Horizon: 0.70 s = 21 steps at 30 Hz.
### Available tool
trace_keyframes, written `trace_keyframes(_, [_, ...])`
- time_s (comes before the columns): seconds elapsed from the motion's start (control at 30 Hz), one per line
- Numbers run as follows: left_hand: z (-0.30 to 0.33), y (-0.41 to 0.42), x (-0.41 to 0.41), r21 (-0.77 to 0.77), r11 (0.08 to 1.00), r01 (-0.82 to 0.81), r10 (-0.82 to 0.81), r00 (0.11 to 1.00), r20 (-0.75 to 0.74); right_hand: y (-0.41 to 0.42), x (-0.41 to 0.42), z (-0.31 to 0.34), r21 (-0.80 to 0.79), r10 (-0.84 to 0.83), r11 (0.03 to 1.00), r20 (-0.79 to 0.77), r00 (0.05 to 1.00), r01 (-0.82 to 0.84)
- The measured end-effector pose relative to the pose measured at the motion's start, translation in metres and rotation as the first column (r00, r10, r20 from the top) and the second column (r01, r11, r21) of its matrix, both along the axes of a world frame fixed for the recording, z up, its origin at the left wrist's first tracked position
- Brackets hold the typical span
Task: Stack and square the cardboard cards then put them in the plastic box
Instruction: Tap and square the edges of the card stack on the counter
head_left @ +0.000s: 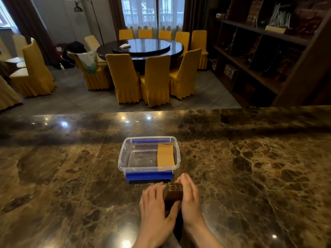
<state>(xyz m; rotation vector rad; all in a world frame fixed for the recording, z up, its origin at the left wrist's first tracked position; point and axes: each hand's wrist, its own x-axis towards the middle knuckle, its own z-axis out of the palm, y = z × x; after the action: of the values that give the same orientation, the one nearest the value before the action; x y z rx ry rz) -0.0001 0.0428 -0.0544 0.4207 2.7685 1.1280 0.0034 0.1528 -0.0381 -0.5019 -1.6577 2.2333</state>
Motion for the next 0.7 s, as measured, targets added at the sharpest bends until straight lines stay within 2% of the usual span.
trace_keyframes(0.03, [0.003,-0.006,0.001,0.172,0.985,-0.003,-0.006,0.999,0.047,-0.003,0.000,0.002,0.045,0.021,0.999,-0.003,1.000,-0.021])
trace_keyframes(0.07, [0.008,-0.008,0.001,0.415,0.908,-0.049,-0.004,0.992,0.126,-0.005,0.000,0.001,0.074,0.028,0.997,-0.005,1.000,-0.027])
trace_keyframes(0.1, [0.013,-0.007,0.002,0.607,0.785,-0.122,-0.003,0.980,0.201,-0.006,0.000,0.002,0.087,0.018,0.996,-0.012,1.000,-0.017])
trace_keyframes(0.13, [0.017,-0.002,0.002,0.716,0.675,-0.177,-0.007,0.969,0.247,-0.007,0.000,0.002,0.094,0.007,0.996,-0.018,1.000,-0.006])
trace_keyframes(0.17, [0.021,0.005,0.000,0.742,0.641,-0.196,0.008,0.969,0.249,-0.007,-0.001,0.002,0.094,0.005,0.996,-0.013,1.000,-0.004])
trace_keyframes(0.27, [0.028,0.028,-0.002,0.693,0.693,-0.198,0.074,0.976,0.205,-0.006,-0.002,0.000,0.111,-0.012,0.994,0.032,0.999,0.008])
trace_keyframes(0.37, [0.023,0.044,0.000,0.683,0.657,-0.320,0.242,0.947,0.212,-0.005,-0.001,0.000,0.164,0.036,0.985,0.088,0.995,-0.051])
trace_keyframes(0.47, [0.029,0.052,-0.005,0.692,0.624,-0.364,0.347,0.922,0.172,-0.003,-0.004,0.003,0.256,0.020,0.966,0.067,0.998,-0.037])
trace_keyframes(0.57, [0.029,0.050,-0.006,0.715,0.593,-0.371,0.387,0.910,0.151,-0.006,-0.002,0.006,0.261,0.020,0.965,0.039,0.999,-0.030])
trace_keyframes(0.7, [0.021,0.051,0.000,0.688,0.634,-0.353,0.365,0.921,0.136,-0.003,0.004,0.006,0.216,0.034,0.975,0.062,0.997,-0.047])
